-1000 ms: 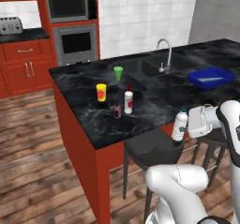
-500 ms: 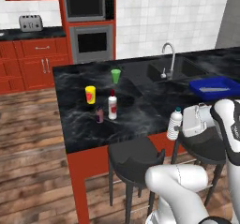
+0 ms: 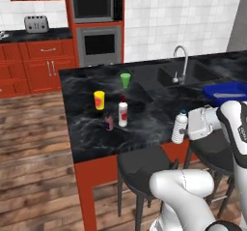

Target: Place the drinks on the dining counter in a tight cluster.

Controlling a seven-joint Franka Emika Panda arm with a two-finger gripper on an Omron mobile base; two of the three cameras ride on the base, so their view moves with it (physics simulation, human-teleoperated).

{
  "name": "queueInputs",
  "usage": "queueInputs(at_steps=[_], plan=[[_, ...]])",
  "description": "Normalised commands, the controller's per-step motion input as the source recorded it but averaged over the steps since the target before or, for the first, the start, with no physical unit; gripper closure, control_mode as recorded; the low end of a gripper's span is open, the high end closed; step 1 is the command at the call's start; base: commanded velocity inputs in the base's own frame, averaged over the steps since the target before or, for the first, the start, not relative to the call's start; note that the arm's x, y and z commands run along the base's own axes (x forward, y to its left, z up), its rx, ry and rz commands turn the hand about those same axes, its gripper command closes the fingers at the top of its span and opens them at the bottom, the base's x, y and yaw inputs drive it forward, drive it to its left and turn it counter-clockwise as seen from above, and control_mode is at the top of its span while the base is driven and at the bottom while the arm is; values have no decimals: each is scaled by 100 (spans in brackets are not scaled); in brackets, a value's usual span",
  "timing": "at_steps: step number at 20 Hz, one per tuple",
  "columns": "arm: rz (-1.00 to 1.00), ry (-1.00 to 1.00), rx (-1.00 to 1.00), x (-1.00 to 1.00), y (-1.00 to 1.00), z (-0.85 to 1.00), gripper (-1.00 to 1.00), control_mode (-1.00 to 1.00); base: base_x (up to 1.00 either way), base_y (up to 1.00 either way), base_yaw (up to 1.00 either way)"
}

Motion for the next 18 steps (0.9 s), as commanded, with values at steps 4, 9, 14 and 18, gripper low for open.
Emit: queueInputs(at_steps=[4, 9, 14, 18], plan=[[0, 0, 0, 0, 0, 0, 100, 100, 0, 47, 23], [0, 0, 0, 0, 0, 0, 100, 100, 0, 19, 15], [0, 0, 0, 0, 0, 0, 100, 100, 23, 8, -1], [0, 0, 0, 0, 0, 0, 100, 100, 35, 12, -29]])
